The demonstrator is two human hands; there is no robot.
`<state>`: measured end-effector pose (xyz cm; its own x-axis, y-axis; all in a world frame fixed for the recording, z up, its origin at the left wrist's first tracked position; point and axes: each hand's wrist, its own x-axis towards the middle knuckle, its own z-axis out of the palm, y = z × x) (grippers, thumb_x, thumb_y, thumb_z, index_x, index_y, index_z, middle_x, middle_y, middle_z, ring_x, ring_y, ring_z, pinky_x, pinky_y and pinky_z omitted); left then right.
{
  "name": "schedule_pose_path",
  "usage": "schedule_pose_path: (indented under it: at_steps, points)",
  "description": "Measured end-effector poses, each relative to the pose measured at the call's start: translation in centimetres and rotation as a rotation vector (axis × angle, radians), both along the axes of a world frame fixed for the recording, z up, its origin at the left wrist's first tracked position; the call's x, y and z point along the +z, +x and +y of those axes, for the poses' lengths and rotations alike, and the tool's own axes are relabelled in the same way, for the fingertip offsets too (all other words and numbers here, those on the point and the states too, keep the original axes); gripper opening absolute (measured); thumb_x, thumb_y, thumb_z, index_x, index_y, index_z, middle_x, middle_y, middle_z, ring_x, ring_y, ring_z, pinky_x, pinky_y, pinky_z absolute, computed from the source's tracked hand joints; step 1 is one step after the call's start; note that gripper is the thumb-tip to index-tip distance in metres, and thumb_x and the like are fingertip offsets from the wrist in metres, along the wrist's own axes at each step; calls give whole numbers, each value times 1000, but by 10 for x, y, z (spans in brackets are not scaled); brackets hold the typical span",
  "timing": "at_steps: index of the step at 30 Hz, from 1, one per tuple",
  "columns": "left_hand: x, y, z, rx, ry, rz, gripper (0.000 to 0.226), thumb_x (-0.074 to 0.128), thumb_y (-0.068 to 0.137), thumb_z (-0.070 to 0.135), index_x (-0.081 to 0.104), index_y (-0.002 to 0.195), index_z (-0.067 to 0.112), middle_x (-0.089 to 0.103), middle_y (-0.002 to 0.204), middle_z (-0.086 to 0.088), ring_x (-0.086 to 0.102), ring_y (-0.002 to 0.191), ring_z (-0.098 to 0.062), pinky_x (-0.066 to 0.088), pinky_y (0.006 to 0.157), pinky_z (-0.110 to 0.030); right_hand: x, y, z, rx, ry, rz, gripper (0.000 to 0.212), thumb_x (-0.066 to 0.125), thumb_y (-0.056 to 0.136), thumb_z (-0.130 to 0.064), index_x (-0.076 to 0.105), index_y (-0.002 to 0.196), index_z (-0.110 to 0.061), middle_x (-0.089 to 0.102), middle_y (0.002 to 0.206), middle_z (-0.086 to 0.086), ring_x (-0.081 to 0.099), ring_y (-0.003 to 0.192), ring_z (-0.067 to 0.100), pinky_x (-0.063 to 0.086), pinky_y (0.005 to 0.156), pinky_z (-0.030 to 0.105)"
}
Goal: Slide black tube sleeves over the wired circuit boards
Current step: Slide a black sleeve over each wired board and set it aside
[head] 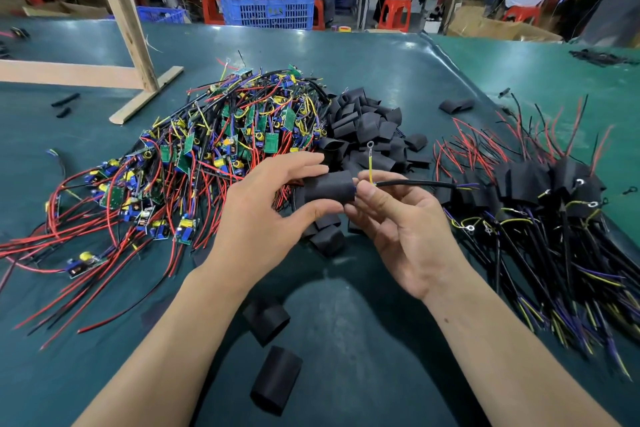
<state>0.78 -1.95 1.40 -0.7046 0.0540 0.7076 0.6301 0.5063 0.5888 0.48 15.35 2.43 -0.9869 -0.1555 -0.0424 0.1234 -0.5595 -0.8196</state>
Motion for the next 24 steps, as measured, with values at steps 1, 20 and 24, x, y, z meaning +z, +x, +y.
schedule_pose_path:
  at_steps: [1, 20, 24]
  points:
    - [0, 0, 0, -6, 2, 11, 52, 85, 73, 24, 59, 118, 22, 71, 111, 6, 64, 110, -1, 46, 101, -23, 0, 0, 1, 30, 9, -11, 23, 74, 69, -12, 71, 91, -7, 71, 80, 9, 70, 68, 18, 56, 62, 22]
    - [4, 0, 1, 181, -52, 309, 19, 64, 92, 15, 68, 104, 2, 64, 91, 12, 62, 85, -28, 46, 85, -55, 20, -14, 53, -794, -246, -112, 7, 61, 95, -6, 62, 91, -1, 73, 74, 7, 72, 65, 16, 54, 58, 16]
    - [4, 1, -1, 186, -37, 269, 18, 63, 92, 16, 67, 107, 7, 59, 93, 20, 61, 88, -25, 45, 86, -56, 20, -12, 54, -788, -301, -153, 8, 55, 97, -5, 60, 99, 2, 71, 93, 13, 75, 75, 23, 55, 58, 19]
